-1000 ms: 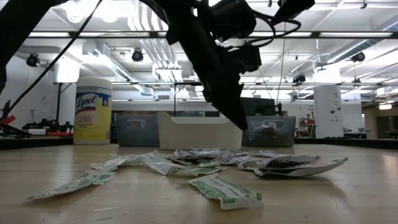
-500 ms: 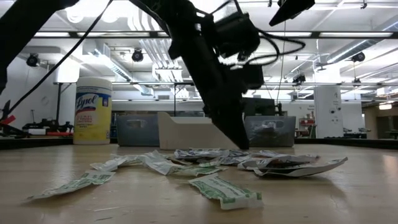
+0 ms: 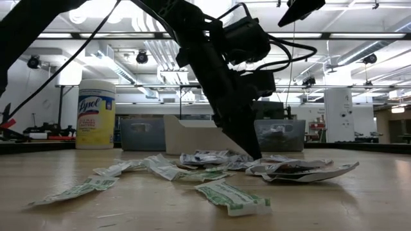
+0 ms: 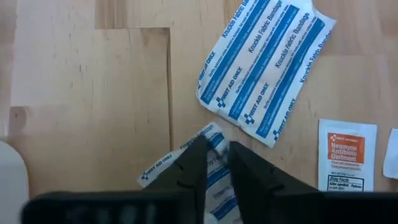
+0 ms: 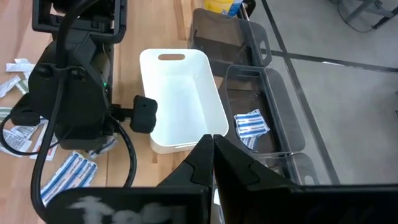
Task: Pick & Place First Aid Supplies
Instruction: Put the blue bandage pack into the middle black bin
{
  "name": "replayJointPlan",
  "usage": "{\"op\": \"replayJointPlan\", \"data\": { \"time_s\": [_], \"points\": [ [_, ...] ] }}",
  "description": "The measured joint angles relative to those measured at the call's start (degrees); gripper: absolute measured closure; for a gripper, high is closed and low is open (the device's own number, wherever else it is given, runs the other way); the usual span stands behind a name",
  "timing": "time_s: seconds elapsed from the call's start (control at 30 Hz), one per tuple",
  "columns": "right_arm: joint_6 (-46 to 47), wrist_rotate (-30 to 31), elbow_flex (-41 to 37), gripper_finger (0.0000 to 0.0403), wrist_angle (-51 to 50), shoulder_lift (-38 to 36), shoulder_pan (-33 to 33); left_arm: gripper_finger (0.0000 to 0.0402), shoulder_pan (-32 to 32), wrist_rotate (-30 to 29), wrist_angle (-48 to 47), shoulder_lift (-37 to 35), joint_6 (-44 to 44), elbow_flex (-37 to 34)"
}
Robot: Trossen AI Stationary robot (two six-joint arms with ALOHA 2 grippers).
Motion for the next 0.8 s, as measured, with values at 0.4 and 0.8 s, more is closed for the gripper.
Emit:
{"op": "replayJointPlan", "data": {
  "time_s": [0.4,0.8],
  "points": [
    [0.0,0.0,0.0,0.0394,0.0,0.0,0.0,0.0400,0.1,-2.7,-0.8,-3.3,1.5,0.6],
    [-0.9,-0.1,0.0,0.0394,0.0,0.0,0.0,0.0401,1.1,5.7,10.4,-11.0,3.5,0.8]
  ]
}}
